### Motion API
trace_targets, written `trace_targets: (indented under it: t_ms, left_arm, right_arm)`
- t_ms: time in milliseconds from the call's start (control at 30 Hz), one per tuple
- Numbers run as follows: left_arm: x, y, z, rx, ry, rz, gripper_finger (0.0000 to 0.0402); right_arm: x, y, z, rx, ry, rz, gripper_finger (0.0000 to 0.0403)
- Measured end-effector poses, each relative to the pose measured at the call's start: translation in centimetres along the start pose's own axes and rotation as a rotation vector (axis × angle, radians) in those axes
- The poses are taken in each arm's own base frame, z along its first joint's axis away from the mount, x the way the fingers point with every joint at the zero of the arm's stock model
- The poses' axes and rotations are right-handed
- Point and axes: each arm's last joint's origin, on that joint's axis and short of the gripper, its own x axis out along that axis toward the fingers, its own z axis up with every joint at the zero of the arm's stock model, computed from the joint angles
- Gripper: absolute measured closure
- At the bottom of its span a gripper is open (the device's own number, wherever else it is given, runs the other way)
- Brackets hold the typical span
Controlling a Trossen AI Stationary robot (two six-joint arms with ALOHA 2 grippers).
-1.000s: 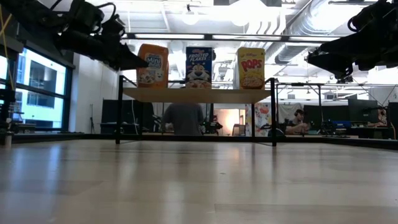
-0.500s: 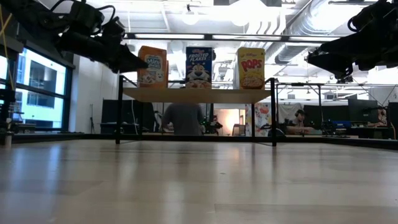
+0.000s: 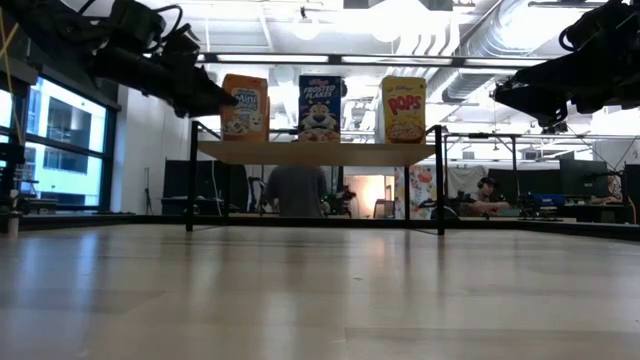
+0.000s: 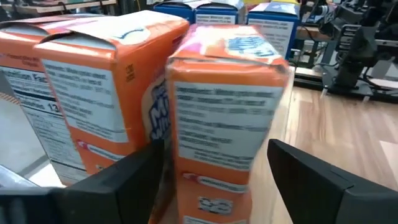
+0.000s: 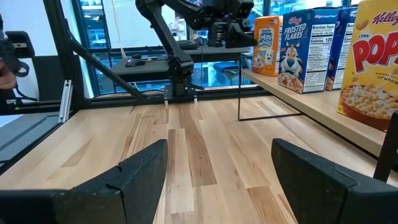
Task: Stack cereal on shelf
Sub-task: Put the orange cereal box on the shelf aligned with the other orange cereal boxes
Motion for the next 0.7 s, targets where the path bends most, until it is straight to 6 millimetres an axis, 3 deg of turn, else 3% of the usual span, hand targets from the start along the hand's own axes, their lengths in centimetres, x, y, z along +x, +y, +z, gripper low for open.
trace_targets:
  t_ms: [433, 700]
  left_arm:
    - [-0.6, -1.7, 0.4, -0.032, 0.016, -0.001, 0.0123]
    - [-1.0, -2.5, 0.2, -0.017, 0.065, 0.146, 0.0123]
  right_arm:
    - [0.0, 0.0, 0.0, 0.000, 0.000, -0.003, 0.0123]
    - [0.0, 0.0, 0.0, 0.000, 0.000, -0.003, 0.0123]
